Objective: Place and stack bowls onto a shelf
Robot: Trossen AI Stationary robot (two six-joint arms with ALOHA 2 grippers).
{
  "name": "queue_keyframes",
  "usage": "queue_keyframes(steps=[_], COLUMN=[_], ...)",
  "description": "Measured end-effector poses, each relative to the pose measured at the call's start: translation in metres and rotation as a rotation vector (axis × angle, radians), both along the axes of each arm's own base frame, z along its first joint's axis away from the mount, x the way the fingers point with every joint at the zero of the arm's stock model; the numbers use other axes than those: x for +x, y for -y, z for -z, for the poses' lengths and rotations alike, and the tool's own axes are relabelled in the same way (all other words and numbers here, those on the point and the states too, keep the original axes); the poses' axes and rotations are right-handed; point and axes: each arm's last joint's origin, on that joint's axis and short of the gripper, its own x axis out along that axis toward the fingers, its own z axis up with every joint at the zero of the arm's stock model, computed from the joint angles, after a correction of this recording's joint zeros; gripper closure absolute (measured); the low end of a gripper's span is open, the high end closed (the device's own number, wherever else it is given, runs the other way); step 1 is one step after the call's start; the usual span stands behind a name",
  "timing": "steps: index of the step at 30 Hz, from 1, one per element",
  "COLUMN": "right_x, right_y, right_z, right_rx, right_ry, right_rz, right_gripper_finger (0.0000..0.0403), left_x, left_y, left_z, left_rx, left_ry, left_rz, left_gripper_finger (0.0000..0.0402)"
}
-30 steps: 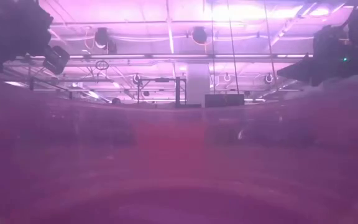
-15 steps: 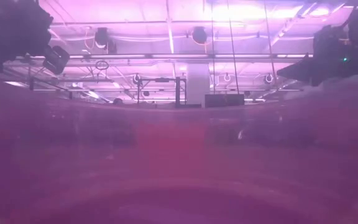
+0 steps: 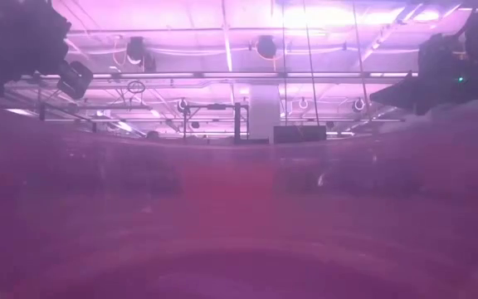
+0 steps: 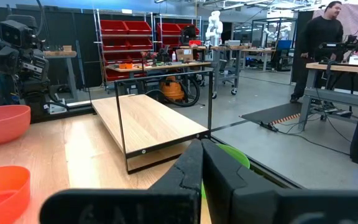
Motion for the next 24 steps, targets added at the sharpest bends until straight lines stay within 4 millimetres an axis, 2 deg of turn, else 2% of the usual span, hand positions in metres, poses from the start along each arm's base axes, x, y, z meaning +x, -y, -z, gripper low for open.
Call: queue_keyframes(steps=[10,16,17,19,24], right_x=[0.0,0.001,0.0,-0.004,-0.008], right_y=[0.0,-0.002,-0.003,-0.005,-0.007], right_z=[0.0,0.0,-0.003,-0.022,-0.056], right_rx=[0.068,-0.012,-0.026,-0.071,-0.032], right_ry=[0.044,-0.029,-0.051,-0.045,0.027], right_rz=[-0.006,-0.079,-0.081,-0.065,-0.029], right_gripper_finger=[0.0403,0.0403,0.0403,0.0403,0.0403], left_x=[0.0,0.0,0.0,0.0,0.0], left_y=[0.0,0.0,0.0,0.0,0.0], left_z=[0.0,0.0,0.0,0.0,-0.001], left_rx=[0.0,-0.015,-0.024,-0.034,-0.025], left_ry=[0.0,-0.005,-0.01,-0.016,-0.009], left_rz=[0.0,0.0,0.001,0.003,0.002], left_gripper_finger=[0.0378,0.0378,0.0378,0.0378,0.0378])
